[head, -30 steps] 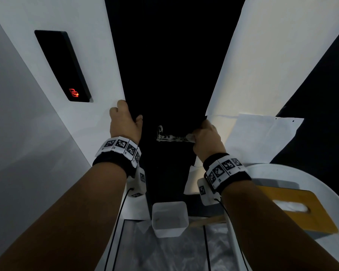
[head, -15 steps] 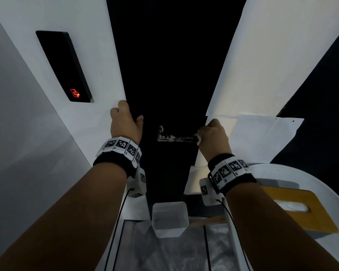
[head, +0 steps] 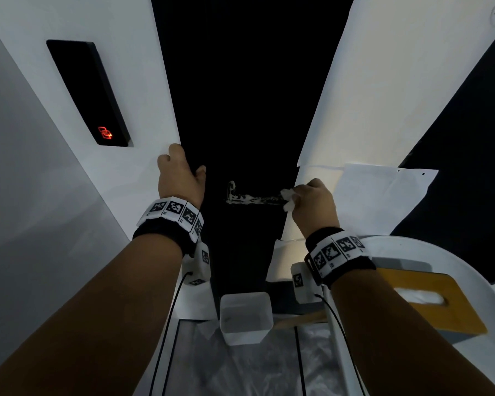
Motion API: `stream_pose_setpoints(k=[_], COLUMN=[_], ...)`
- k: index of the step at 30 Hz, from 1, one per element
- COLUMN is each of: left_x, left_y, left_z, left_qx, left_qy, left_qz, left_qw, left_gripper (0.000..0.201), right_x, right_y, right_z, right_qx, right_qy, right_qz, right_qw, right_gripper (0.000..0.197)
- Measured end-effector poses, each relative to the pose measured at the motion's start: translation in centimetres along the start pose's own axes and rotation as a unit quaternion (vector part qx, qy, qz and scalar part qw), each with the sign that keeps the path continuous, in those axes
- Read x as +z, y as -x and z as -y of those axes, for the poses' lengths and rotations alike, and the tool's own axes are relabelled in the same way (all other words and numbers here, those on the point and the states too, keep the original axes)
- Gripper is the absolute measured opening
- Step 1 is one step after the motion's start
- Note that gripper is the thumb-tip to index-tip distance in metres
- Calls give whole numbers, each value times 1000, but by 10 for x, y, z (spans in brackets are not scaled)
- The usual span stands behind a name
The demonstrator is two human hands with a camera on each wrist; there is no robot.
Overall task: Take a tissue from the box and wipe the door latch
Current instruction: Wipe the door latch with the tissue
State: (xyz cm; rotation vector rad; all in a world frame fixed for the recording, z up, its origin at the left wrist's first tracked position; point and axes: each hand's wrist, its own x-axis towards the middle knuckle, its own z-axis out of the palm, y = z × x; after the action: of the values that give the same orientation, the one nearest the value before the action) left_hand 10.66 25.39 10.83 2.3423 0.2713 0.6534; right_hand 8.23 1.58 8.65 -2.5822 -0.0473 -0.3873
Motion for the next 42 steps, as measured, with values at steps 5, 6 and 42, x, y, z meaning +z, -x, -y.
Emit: stream_pose_setpoints(k=[5, 6, 42], left_x=[0, -1, 0], left_y=[-1, -1, 1], left_z=[-1, -1, 0], left_qx=[-5, -4, -2], left_qy=[0, 0, -2], left_qz=[1, 1, 1], left_qw=[1000, 1000, 1000], left_gripper=[38, 38, 38], right_x=[9, 8, -3], right_y=[4, 4, -2], right_z=[1, 0, 13], right_qx=[20, 35, -22], right_qy=[-10, -3, -36], right_qz=[55, 59, 5], right_qw=[998, 998, 999], right_gripper=[29, 26, 35])
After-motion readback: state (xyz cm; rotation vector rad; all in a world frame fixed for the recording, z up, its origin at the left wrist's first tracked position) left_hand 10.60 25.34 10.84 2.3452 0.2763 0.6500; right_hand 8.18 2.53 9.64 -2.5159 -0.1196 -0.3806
